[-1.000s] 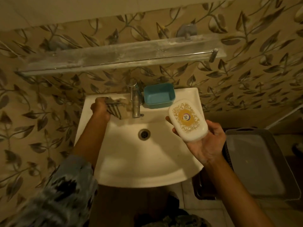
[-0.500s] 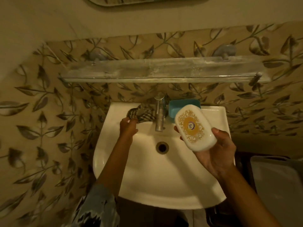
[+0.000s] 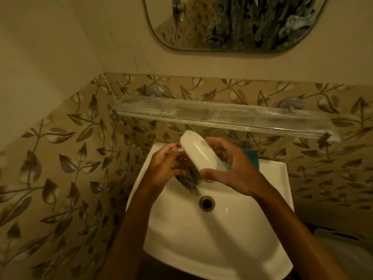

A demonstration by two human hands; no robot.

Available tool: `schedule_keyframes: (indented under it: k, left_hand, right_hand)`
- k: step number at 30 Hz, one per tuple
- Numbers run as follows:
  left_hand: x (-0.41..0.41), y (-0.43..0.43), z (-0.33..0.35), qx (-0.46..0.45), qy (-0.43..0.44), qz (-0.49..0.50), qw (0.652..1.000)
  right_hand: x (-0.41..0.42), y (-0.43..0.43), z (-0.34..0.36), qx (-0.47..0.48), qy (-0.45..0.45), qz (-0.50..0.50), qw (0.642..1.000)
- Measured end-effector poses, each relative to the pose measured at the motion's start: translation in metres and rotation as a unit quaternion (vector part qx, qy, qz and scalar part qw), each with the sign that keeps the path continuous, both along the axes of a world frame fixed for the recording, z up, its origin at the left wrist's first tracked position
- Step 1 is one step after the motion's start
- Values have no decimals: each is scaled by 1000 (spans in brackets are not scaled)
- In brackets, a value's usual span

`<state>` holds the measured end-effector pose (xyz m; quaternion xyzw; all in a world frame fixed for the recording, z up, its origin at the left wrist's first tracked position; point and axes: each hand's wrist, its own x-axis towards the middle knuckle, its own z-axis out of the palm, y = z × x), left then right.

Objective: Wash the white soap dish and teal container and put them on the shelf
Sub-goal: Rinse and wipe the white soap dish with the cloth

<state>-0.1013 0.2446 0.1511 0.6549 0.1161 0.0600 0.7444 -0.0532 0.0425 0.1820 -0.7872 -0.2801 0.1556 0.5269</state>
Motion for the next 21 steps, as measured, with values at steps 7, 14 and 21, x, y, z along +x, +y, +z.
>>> schedule_keyframes:
  k: [7, 14, 21]
  left_hand:
    - [3, 11, 57, 53, -147, 0, 988]
    - [44, 17, 83, 194, -118, 104, 968]
    - [74, 26, 88, 340, -125, 146, 921]
  right_hand:
    - [40, 22, 57, -41, -196, 18, 980]
    - [92, 33, 71, -48, -229, 4, 972]
    - [125, 44, 70, -93, -179, 31, 979]
